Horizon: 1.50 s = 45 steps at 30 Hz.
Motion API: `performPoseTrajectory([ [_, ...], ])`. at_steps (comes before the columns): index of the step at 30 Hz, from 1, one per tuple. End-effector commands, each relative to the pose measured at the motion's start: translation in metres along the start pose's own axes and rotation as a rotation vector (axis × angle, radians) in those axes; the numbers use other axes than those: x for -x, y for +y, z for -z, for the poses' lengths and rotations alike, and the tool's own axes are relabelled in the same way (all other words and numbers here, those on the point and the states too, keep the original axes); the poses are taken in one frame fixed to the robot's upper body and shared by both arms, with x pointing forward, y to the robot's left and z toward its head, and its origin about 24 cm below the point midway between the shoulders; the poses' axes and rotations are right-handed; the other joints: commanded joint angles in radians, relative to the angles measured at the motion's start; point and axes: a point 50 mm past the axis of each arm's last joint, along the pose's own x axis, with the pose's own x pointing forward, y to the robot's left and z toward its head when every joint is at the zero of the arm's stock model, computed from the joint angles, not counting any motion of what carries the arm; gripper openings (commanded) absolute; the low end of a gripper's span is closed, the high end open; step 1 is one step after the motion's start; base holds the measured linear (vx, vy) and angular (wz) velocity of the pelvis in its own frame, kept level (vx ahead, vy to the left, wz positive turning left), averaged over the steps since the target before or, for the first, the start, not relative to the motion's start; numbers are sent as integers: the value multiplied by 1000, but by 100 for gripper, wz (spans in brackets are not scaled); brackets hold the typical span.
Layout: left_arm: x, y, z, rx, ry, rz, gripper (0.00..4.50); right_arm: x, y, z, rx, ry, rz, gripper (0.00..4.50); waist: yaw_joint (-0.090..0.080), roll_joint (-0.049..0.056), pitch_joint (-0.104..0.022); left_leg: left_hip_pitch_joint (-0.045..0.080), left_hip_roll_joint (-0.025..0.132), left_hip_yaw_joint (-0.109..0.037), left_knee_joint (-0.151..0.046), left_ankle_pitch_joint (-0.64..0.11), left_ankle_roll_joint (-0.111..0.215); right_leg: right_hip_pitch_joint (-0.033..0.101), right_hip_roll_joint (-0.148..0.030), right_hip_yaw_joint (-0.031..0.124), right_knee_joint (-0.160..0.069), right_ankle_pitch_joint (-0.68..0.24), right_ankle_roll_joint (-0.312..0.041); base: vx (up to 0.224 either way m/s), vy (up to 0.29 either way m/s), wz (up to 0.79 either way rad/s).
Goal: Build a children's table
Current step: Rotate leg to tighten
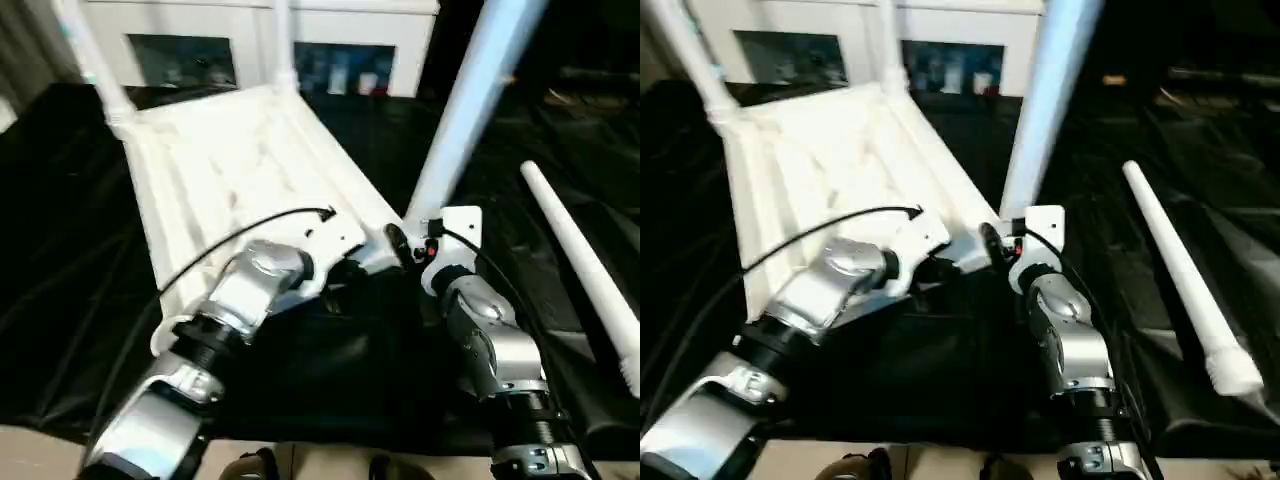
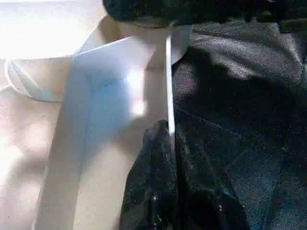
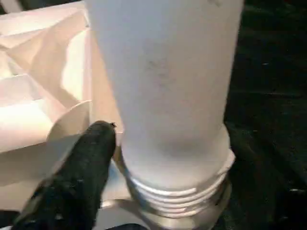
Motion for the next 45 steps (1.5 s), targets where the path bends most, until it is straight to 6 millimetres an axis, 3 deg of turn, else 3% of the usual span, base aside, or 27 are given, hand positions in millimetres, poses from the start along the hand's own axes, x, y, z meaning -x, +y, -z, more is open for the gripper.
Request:
performPoseTrajectory([
  [1,-2,-9,17,8,37,49,0,2,22,2,19,31,-186,420,6,-14,-44,11,65,-32,-75,-347,41,20,-67,43,-79,-373,-154,0,0,0],
  [6,13,-10,27,-18,39,100,0,23,9,-8,181,62,-401,420,7,-16,-52,4,68,-25,-67,-268,82,23,-59,41,-67,-274,-174,0,0,0],
  [11,34,-17,33,-45,1,237,0,49,-4,-16,289,110,-616,420,10,-16,-63,-6,67,-12,-42,-116,155,30,-55,37,-38,-40,-255,63,-32,1],
  [15,52,-29,35,-94,-36,409,0,57,-11,-19,360,136,-697,420,12,-12,-71,-3,69,-11,-30,-63,188,35,-53,34,-17,96,-288,44,-15,-2],
  [18,60,-31,37,-116,-9,449,0,61,-9,-21,380,151,-755,420,13,-7,-74,7,71,-7,-23,-6,221,27,-43,34,-6,186,-315,0,0,0],
  [21,64,-31,37,-111,-12,459,0,62,-7,-21,388,162,-786,420,25,-1,-70,9,79,-6,-21,-4,224,19,-41,33,-4,168,-328,0,0,0],
  [22,65,-31,37,-112,-12,460,0,62,-7,-21,387,164,-792,420,23,-6,-67,3,78,-7,-23,-25,211,23,-43,31,-4,128,-326,0,0,0],
  [24,66,-30,37,-117,-9,456,0,63,-5,-18,389,177,-822,420,19,-7,-61,7,77,-7,-30,-113,167,20,-46,34,-16,5,-309,0,0,0],
  [28,67,-28,38,-119,-6,444,0,66,-4,-15,402,194,-857,420,17,-10,-58,8,77,-6,-34,-183,119,17,-52,40,-26,-90,-279,0,0,0],
  [30,68,-27,39,-119,-6,440,0,66,-6,-14,404,202,-865,420,17,-11,-58,6,76,-6,-33,-174,117,18,-53,42,-25,-89,-272,0,0,0],
  [33,69,-27,39,-118,-5,443,0,66,-6,-14,399,205,-869,386,17,-12,-62,4,74,-6,-29,-153,124,19,-53,41,-21,-66,-273,0,0,0],
  [37,69,-27,39,-116,-4,441,0,66,-6,-13,397,208,-872,343,18,-13,-65,2,72,-5,-23,-108,151,21,-51,40,-12,15,-291,0,0,0],
  [45,69,-27,40,-111,0,446,0,67,-6,-9,396,217,-878,280,18,-12,-63,2,73,-6,-24,-129,148,21,-51,39,-15,-21,-291,0,0,0],
])
